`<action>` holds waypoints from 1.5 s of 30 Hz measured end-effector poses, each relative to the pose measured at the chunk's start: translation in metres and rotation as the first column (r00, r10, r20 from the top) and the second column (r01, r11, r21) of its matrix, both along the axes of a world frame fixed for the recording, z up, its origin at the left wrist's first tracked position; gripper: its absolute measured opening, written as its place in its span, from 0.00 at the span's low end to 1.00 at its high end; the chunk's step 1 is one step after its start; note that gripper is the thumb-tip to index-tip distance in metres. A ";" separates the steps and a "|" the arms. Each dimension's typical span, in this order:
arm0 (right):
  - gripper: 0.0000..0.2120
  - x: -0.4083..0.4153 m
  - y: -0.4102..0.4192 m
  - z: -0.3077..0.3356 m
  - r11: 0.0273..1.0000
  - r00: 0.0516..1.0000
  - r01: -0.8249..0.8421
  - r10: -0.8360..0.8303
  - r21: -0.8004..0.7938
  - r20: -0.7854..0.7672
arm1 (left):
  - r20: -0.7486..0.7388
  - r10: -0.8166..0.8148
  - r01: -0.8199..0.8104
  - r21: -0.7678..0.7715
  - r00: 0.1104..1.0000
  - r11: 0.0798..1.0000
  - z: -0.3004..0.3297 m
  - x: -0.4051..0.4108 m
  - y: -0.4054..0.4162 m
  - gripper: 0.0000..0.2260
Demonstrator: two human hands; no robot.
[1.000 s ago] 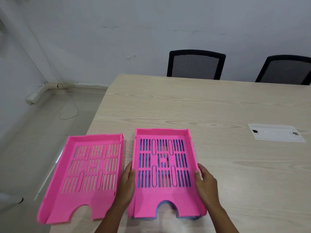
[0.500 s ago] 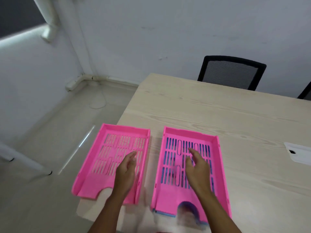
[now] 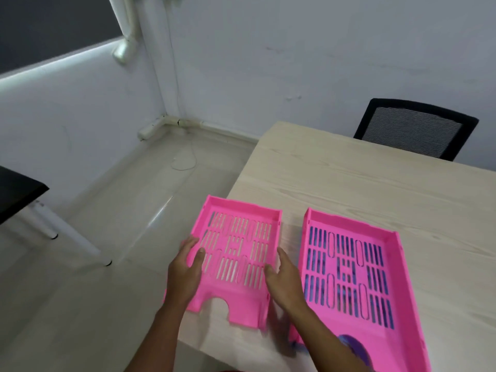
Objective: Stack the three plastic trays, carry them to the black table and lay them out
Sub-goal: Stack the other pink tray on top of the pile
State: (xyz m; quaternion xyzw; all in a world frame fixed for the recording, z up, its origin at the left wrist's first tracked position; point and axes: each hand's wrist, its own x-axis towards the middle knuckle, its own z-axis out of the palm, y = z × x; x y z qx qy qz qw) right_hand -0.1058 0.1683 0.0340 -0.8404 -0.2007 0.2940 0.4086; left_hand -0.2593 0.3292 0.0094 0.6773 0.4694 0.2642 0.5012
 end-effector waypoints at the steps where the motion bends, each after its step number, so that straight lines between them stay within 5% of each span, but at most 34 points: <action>1: 0.26 -0.003 0.003 -0.004 0.999 0.999 0.023 -0.024 -0.030 -0.039 | -0.055 0.012 -0.011 0.010 0.998 1.000 -0.004 -0.004 0.006 0.18; 4: 0.26 -0.009 0.008 -0.025 0.986 0.987 0.055 -0.078 -0.158 -0.139 | -0.214 0.017 -0.034 -0.078 0.977 0.996 -0.015 -0.015 0.018 0.27; 7: 0.27 -0.011 0.011 -0.044 0.970 0.978 0.050 -0.096 -0.236 -0.186 | -0.290 -0.039 -0.022 -0.206 0.956 0.978 -0.025 -0.024 0.023 0.25; 13: 0.14 -0.010 0.016 -0.033 0.987 0.983 0.131 -0.141 -0.091 -0.120 | -0.195 -0.051 0.007 -0.222 0.979 0.975 -0.019 -0.027 0.032 0.04; 18: 0.19 0.008 0.017 -0.011 0.983 0.987 0.163 -0.164 0.083 0.004 | -0.058 -0.051 0.032 -0.287 0.997 0.957 0.004 -0.023 0.037 0.11; 25: 0.21 0.043 -0.032 0.022 0.959 0.977 0.214 -0.212 0.184 -0.032 | 0.121 -0.084 0.116 -0.281 0.989 0.953 0.050 0.006 0.007 0.19; 36: 0.17 0.108 -0.189 0.030 0.816 0.850 0.512 -0.527 0.270 -0.018 | 0.062 -0.313 0.319 -0.188 0.948 0.929 0.046 0.097 -0.116 0.12; 45: 0.14 0.120 -0.258 0.016 0.758 0.782 0.621 -0.617 0.202 -0.089 | -0.024 -0.406 0.397 -0.163 0.914 0.903 0.027 0.126 -0.170 0.11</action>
